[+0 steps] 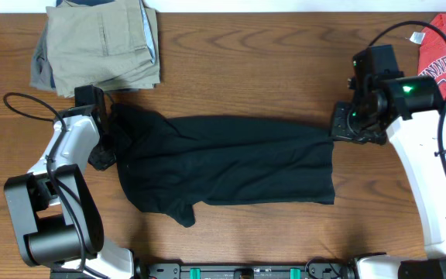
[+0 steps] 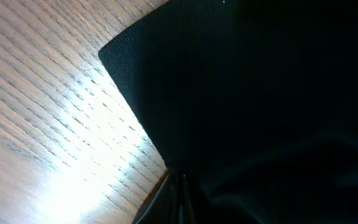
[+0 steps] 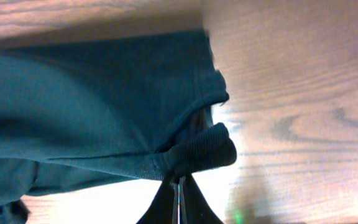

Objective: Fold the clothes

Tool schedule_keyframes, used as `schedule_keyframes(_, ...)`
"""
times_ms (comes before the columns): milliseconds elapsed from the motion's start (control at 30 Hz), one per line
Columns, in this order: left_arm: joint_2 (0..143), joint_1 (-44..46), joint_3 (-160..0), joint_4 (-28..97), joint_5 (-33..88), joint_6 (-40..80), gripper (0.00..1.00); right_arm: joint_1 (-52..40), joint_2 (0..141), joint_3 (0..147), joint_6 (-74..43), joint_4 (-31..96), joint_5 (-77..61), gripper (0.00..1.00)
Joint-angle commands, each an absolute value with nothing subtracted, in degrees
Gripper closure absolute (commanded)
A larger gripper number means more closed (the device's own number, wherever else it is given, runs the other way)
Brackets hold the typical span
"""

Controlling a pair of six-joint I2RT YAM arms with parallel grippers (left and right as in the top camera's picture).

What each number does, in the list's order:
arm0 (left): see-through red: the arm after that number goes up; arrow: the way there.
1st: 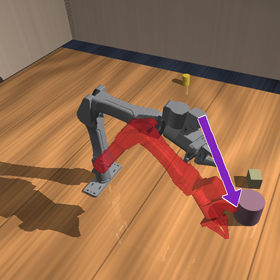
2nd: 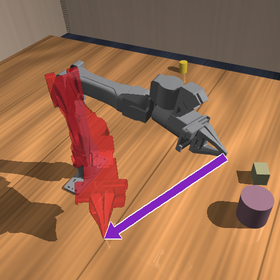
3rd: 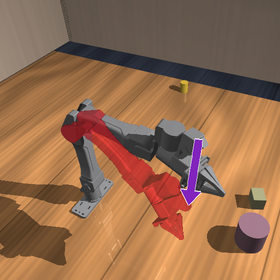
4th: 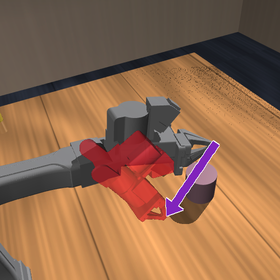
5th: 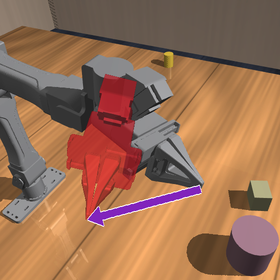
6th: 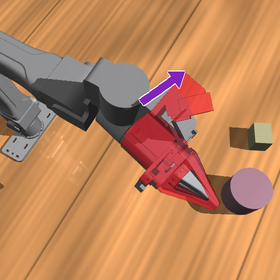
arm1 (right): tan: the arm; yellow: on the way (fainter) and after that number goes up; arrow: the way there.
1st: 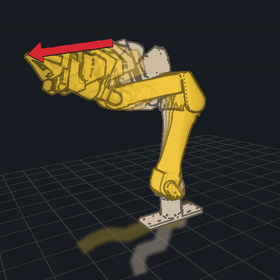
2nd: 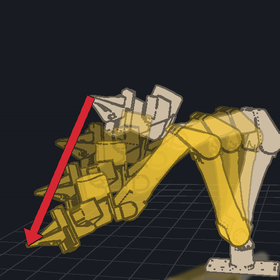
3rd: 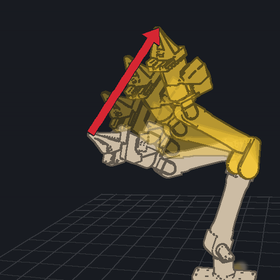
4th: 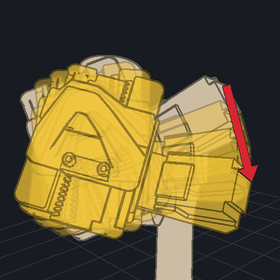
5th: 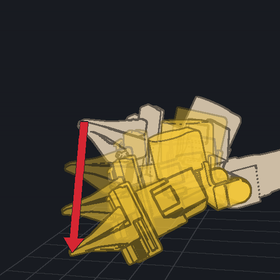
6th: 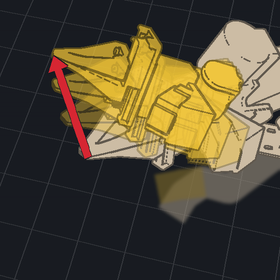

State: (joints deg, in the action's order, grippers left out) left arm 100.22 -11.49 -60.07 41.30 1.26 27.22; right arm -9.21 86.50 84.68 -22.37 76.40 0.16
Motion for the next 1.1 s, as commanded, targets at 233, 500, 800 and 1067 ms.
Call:
schedule_keyframes(233,99.55,-11.73,-59.81,41.95,3.05,25.02,0.94,-10.81,86.83,84.62,-23.38,72.82,5.04,0.99)
schedule_keyframes(500,99.53,-11.73,-59.81,41.71,5.82,22.65,0.83,-10.79,86.91,84.62,-25.28,72.36,10.74,0.99)
schedule_keyframes(800,97.06,-11.73,-60.66,42.44,17.65,12.4,0.76,-10.76,86.91,84.62,-25.26,69.78,10.74,0.99)
schedule_keyframes(1067,94.15,-11.7,-60.51,48.29,20.6,5.8,0.02,-10.79,86.91,84.62,-25.26,68.6,10.72,0.99)
